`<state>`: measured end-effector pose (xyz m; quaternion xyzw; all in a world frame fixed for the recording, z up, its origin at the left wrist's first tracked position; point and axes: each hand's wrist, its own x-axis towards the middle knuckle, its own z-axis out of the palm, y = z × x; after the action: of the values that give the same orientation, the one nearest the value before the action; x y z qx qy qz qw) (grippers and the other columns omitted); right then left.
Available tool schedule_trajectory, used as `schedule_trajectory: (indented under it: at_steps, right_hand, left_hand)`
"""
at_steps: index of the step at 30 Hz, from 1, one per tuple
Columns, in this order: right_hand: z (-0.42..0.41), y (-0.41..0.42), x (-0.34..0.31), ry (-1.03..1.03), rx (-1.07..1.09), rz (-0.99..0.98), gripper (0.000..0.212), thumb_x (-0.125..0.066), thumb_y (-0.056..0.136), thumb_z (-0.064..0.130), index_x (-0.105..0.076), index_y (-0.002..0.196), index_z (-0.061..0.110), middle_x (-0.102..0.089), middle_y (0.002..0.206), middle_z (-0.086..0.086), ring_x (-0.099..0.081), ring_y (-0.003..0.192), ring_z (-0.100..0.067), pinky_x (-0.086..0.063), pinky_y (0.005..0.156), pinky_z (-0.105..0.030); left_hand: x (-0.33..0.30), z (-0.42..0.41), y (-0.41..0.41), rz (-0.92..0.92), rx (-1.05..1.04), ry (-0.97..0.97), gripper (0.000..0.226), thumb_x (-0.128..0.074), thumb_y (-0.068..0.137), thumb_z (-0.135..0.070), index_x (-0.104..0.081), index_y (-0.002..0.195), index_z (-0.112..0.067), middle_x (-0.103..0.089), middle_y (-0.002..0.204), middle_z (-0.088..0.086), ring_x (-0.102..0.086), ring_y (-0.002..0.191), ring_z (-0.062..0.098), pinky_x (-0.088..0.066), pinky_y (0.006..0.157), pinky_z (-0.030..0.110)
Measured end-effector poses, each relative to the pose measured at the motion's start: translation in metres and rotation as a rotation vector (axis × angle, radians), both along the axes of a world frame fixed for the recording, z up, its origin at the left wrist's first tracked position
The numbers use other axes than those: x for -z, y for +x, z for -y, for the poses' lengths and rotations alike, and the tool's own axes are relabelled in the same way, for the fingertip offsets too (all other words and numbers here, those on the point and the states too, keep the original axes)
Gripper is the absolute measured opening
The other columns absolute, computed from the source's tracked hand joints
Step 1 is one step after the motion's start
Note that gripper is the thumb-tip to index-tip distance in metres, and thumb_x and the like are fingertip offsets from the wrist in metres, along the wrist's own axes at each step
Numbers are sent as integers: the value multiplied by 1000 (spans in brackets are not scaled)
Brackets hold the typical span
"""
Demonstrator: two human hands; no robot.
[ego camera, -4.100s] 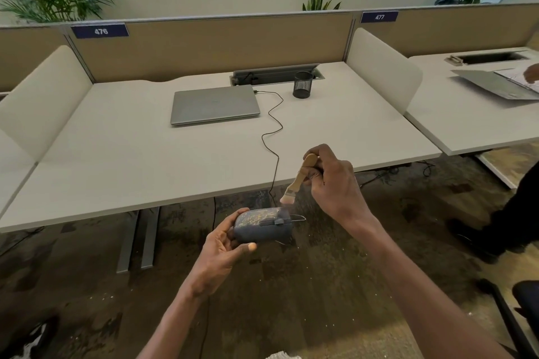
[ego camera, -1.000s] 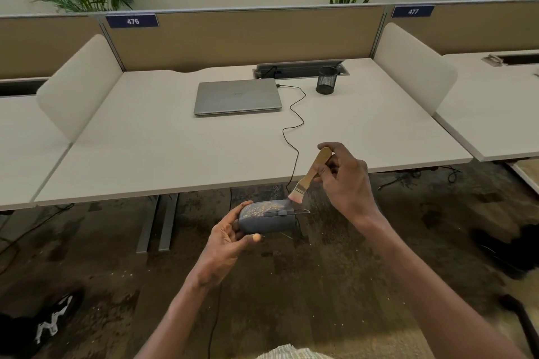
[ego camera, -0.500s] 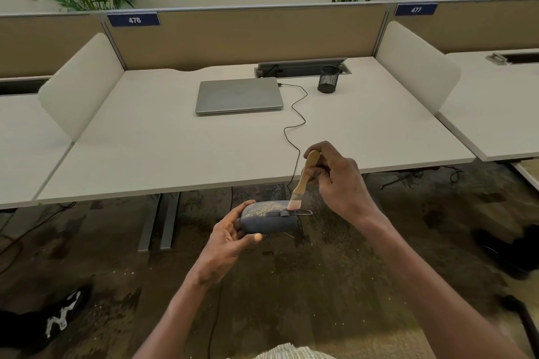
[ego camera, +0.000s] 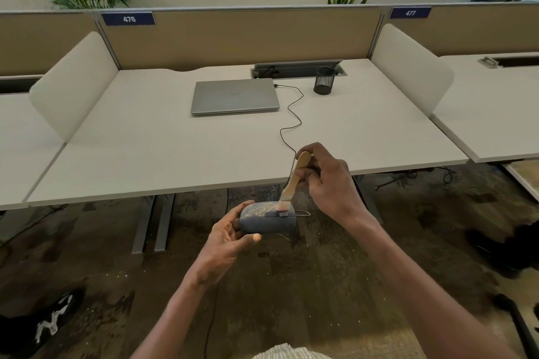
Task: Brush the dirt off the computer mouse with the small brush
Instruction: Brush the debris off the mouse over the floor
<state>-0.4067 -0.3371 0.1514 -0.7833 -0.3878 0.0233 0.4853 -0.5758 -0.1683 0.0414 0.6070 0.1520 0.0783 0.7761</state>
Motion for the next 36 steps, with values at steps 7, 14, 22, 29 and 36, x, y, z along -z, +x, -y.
schedule_trajectory:
  at_steps: [7,14,22,29,36]
  right_hand:
    - [5,2,1,-15,49,18,42,-51,93,-12,-52,108,27,-69,91,2,-71,86,-6,-62,70,-24]
    - [2,2,1,14,45,-20,42,-49,94,-11,-52,106,29,-70,88,4,-73,80,-7,-63,67,-30]
    - [-3,-1,1,-7,33,29,36,-52,95,-7,-53,109,25,-69,89,2,-73,80,-11,-63,65,-36]
    - [-4,0,-2,-33,7,6,32,-52,96,-8,-53,111,21,-68,91,-3,-73,82,-14,-63,68,-37]
    - [4,9,-8,-110,-18,24,33,-53,95,-7,-52,111,22,-66,92,-2,-72,85,-9,-64,72,-34]
  left_hand:
    - [1,-1,1,-15,15,-2,85,-93,67,-27,-52,142,-31,-56,144,6,-58,132,22,-55,99,29]
    - [1,-1,2,-20,20,-2,84,-91,67,-26,-52,142,-31,-56,143,8,-59,131,23,-56,100,32]
    - [1,0,3,-23,22,4,83,-87,70,-19,-49,144,-25,-54,143,10,-59,131,24,-56,101,34]
    - [3,-1,2,-18,25,0,77,-80,74,-7,-50,143,-25,-54,143,11,-59,130,22,-55,102,33]
    - [2,-4,3,-14,30,10,85,-88,70,-18,-49,145,-25,-56,143,7,-58,132,21,-54,102,30]
